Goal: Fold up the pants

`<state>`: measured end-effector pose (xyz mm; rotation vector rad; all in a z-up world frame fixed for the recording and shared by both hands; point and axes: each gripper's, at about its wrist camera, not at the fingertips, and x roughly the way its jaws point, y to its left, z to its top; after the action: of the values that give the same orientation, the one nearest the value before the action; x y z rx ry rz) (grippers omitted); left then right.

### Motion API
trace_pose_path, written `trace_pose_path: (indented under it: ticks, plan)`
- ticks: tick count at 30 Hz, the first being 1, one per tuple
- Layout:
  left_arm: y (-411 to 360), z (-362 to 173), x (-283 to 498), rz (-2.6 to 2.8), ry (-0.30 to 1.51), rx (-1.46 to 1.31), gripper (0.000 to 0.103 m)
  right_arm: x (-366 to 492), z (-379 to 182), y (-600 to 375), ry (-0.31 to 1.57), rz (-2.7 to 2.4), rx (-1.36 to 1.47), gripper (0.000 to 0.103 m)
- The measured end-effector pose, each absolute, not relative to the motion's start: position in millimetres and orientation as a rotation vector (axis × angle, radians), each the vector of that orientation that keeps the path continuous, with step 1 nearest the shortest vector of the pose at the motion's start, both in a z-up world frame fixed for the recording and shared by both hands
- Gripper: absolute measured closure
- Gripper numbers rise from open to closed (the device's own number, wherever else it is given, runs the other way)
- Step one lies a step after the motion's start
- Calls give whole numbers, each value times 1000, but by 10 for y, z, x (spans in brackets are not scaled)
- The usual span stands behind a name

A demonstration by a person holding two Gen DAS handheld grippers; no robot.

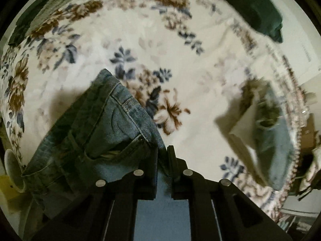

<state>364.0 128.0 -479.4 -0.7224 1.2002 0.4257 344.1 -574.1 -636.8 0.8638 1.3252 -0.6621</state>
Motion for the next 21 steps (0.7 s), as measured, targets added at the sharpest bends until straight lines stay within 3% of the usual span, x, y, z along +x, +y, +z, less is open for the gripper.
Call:
trace_pose_path:
  ticks: [6,10,21]
  plan:
    - [1398,-4367,3242,357,1086,-761,97,3187,-5448,-5661,1105,-529,846,98]
    - [1542,-4222,2737,315,1048,-769,97,2767,-5207,-5556,1027,-505,813,98]
    - [1533,-5187,1277,347,1291,-799,99,1185,-6108,-5691,1167,-685,845,98]
